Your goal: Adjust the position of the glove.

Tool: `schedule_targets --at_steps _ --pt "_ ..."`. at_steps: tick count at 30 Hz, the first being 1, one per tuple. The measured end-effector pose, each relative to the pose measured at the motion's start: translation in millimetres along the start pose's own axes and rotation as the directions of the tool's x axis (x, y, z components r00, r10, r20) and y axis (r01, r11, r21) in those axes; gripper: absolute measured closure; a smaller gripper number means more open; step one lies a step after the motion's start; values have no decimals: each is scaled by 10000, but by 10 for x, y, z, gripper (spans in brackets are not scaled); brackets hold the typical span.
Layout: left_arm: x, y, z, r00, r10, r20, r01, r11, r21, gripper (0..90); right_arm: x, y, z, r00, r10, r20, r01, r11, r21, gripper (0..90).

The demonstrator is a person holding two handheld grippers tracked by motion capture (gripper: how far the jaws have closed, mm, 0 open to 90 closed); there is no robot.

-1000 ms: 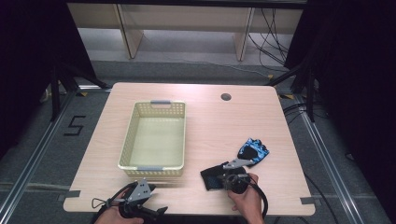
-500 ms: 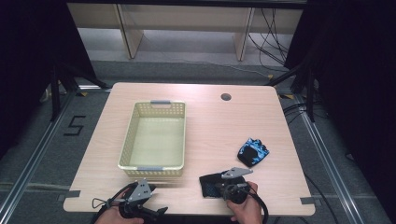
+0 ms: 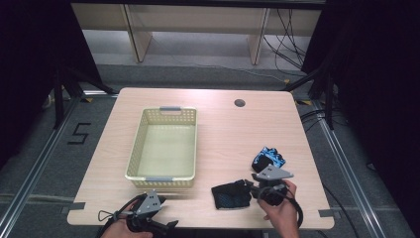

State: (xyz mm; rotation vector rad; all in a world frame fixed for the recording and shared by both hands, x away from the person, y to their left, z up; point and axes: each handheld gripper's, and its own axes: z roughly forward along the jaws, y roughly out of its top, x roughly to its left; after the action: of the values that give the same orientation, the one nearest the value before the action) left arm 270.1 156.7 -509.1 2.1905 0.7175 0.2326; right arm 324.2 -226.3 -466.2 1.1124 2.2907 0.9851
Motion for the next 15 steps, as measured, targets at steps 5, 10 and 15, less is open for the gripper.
schedule_targets --at_steps 5,10,15 --pt "11 8 -15 10000 80 22 -80 9999 73 164 -381 -17 -10 9969 285 729 -285 9996 -10 644" --pt "15 5 -10 9996 259 -72 -258 9995 187 164 -561 -12 12 9962 527 691 -538 9985 134 638" --pt "27 9 -15 9993 360 -44 -359 9992 148 163 -659 20 128 9981 373 497 -400 9977 539 638"
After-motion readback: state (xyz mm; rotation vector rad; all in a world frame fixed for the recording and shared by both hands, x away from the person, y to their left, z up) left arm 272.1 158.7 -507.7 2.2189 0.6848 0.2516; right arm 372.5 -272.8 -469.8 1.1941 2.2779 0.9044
